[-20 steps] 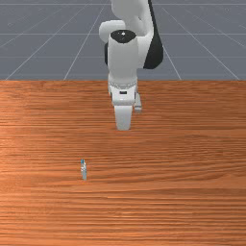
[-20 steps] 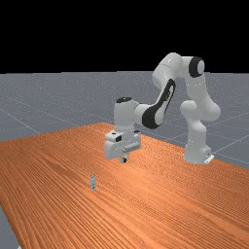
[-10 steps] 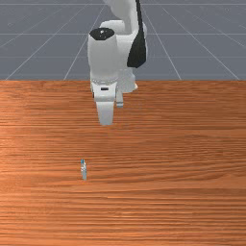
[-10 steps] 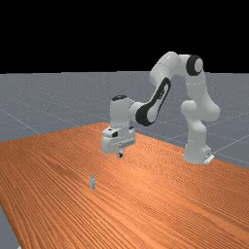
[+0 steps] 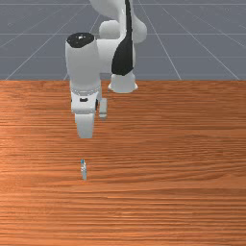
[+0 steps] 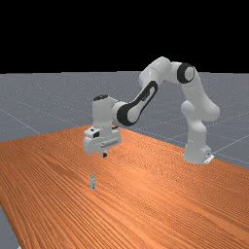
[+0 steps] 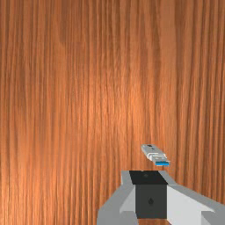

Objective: Rotate the USB body for 90 degree with plug right ward

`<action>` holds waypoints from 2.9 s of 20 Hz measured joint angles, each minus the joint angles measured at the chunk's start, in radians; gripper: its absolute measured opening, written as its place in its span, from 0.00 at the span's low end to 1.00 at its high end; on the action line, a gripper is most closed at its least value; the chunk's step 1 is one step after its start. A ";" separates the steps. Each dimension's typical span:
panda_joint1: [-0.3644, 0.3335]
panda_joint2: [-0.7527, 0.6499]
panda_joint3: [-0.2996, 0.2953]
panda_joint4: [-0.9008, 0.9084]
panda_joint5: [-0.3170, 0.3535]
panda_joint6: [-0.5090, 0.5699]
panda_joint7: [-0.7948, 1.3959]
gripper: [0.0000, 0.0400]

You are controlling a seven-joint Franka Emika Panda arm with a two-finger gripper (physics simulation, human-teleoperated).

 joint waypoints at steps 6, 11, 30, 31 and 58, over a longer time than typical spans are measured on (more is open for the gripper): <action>0.005 0.170 0.004 0.287 0.001 -0.115 0.012 0.00; -0.002 0.234 0.002 0.394 -0.001 -0.182 0.005 0.00; -0.014 0.362 0.018 0.373 0.019 -0.040 -0.007 0.00; -0.016 0.361 0.025 0.370 0.027 -0.041 -0.008 0.00; -0.082 0.406 -0.004 0.450 0.017 -0.057 -0.088 0.00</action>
